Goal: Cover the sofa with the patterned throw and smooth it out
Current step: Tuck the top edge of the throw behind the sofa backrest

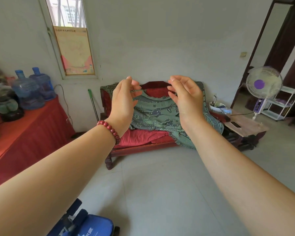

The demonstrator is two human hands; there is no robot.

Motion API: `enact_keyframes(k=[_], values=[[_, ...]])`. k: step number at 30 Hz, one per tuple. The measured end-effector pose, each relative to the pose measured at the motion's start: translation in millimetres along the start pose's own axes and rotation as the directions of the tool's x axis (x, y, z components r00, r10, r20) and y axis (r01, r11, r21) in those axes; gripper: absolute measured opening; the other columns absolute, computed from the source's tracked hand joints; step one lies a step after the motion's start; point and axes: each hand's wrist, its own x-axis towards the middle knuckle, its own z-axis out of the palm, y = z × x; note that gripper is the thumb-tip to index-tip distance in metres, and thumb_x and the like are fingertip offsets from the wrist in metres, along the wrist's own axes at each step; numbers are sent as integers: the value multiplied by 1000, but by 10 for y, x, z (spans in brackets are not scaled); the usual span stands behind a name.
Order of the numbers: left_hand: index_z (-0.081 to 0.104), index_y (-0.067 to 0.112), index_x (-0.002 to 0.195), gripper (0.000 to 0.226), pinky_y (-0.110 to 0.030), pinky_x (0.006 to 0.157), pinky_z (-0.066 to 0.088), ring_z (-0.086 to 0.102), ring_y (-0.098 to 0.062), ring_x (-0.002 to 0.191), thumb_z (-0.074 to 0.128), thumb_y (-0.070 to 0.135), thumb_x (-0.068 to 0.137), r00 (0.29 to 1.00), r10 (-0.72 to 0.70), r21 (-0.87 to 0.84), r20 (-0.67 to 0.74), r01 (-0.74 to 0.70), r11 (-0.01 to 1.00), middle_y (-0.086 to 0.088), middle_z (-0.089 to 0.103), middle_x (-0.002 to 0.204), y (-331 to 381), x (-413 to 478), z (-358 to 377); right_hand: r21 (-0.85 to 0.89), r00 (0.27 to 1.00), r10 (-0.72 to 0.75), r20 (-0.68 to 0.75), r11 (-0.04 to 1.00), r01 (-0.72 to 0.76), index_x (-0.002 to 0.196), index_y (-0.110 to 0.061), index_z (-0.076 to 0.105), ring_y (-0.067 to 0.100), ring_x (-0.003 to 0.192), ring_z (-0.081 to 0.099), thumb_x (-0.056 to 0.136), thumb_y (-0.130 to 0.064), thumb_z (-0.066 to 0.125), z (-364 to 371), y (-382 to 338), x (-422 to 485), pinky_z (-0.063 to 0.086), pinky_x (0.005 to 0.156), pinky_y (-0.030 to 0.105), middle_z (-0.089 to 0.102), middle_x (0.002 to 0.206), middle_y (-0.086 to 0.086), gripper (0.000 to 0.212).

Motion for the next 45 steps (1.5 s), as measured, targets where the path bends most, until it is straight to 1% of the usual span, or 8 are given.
enact_keyframes(k=[8,11,15,20,27,33,40,45], values=[[52,25,74,32,-35,85,38,58,-10,81,34,32,99,1000,-16,2,2,16,1000,9,59,79,-652,1365,361,-1,1000,10,-9,1000,-10,80,-21,64,13,90,62,87,-14,65,0,854,1302,52,76,23,66,94,3,10],[59,27,83,32,-36,89,40,58,-8,81,32,31,100,1000,-5,27,18,5,1000,11,60,79,-883,2009,482,-25,1000,8,-12,1000,-8,81,-20,64,10,85,63,88,-14,64,81,1179,1897,52,76,22,66,90,1,9],[65,31,95,34,-32,82,40,57,-7,82,31,32,100,997,-6,42,72,3,999,12,62,83,-1130,2865,612,-20,999,15,-46,1000,-16,83,-19,65,8,84,64,87,-15,65,182,1562,2671,53,78,23,67,90,-2,5],[66,31,91,35,-30,80,40,57,-7,82,32,31,99,997,-20,44,74,17,999,10,60,84,-1439,3752,769,-14,997,23,-78,1000,-24,81,-22,66,10,86,65,86,-15,66,252,2045,3470,52,76,23,68,93,-1,9],[62,27,85,32,-33,84,41,58,-7,83,33,29,99,998,-55,58,30,54,997,11,60,82,-2045,4879,1000,3,995,62,-72,998,-62,84,-20,65,11,88,65,87,-14,65,270,2822,4522,53,78,24,68,94,1,7],[61,28,83,31,-31,80,41,58,-7,81,34,29,98,999,-49,57,-6,49,997,9,58,82,-2563,6004,1429,6,995,90,-43,996,-90,80,-23,66,9,85,65,87,-14,66,243,3507,5744,52,77,24,68,90,-3,11],[60,26,85,30,-35,90,40,57,-9,84,34,28,99,996,-61,25,-68,63,998,7,57,84,-3044,7142,1748,17,991,133,25,991,-133,78,-22,66,11,90,62,86,-15,66,332,4211,6956,51,76,24,68,90,-2,12],[57,25,83,26,-34,84,40,57,-10,81,36,27,99,988,-80,35,-131,85,996,7,57,81,-3370,7865,1689,6,983,177,43,984,-177,80,-21,66,11,86,63,87,-16,66,518,4719,7598,52,76,24,67,87,-2,9]])
